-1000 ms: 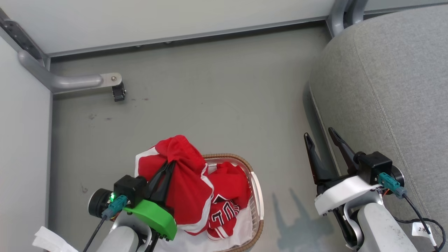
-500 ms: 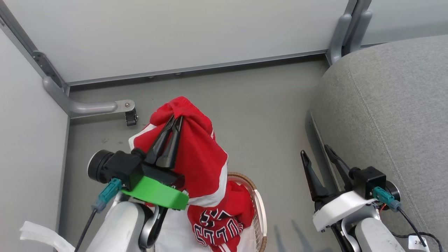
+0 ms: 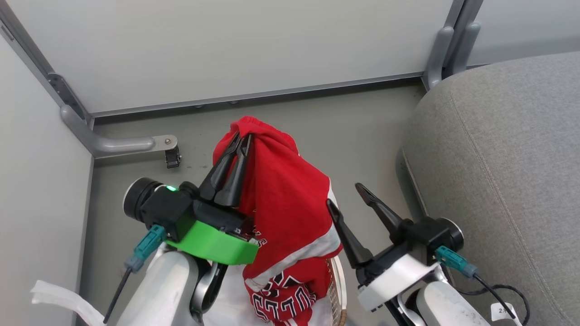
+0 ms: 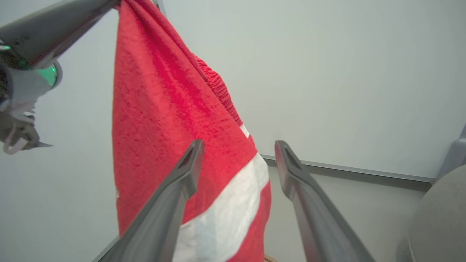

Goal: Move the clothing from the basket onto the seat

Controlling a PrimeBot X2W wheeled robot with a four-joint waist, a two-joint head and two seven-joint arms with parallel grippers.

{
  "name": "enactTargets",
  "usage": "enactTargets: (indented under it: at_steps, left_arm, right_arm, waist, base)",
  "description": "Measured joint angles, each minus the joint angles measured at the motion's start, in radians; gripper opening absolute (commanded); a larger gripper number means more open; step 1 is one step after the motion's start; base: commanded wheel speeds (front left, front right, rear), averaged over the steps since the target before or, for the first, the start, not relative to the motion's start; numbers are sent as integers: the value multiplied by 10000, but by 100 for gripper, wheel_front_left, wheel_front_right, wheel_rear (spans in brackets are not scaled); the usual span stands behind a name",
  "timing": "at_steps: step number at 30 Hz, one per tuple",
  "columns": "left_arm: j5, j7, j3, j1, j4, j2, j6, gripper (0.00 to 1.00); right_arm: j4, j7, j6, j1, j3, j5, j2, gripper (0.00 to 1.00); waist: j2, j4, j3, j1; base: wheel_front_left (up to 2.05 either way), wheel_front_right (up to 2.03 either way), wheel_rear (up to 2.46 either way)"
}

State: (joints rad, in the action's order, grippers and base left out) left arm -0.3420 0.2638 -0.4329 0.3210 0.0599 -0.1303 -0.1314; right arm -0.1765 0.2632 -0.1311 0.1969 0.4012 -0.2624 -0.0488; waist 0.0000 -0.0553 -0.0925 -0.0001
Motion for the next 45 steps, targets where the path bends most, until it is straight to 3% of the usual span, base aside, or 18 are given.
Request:
enactTargets:
  at_steps: [8,22,23,24,25,39,40,41,42,45]
  left_arm:
    - [-71,2,-424,43,58,100,0,0]
    - [-265,2,-1252,177,150,288,0,0]
    - [-268,2,-1294,177,153,293,0,0]
    - [-270,2,-1327,177,153,299,0,0]
    - [-286,0,-1360,177,159,307,0,0]
    - [-330,2,-1333,180,153,341,0,0]
    - [-328,2,-1308,180,150,351,0,20]
    - [-305,0,-1248,180,123,360,0,84]
    - [-297,2,-1220,180,128,364,0,100]
    - [-199,2,-1078,177,169,366,0,100]
  right_arm:
    - [240,6,0,1012,1682,173,4,100]
    - [-1461,12,-2,2184,2435,336,-4,100]
    - [-1540,12,-2,2218,2445,320,0,80]
    - [-1605,12,-2,2253,2445,261,2,31]
    - [-1695,12,-2,2283,2454,167,0,0]
    - [-2027,12,-2,2334,2188,-291,0,0]
    - [-2002,12,-2,2332,2180,-301,2,0]
    - [-1973,12,-2,2327,2174,-309,2,0]
    - [-1948,12,-2,2321,2157,-316,0,0]
    - [-1829,12,-2,2265,2061,-318,0,0]
  waist:
    - [0,151,-5,0]
    - [0,661,135,1]
    - [0,697,142,0]
    - [0,723,145,0]
    - [0,752,147,0]
    - [0,698,66,0]
    - [0,682,56,1]
    - [0,662,47,0]
    - [0,642,40,0]
    - [0,529,21,0]
  base:
    - [0,0,0]
    - [0,0,0]
    - [0,0,0]
    - [0,0,0]
    - [0,0,0]
    - [0,0,0]
    - [0,0,0]
    - [0,0,0]
    - [0,0,0]
    - [0,0,0]
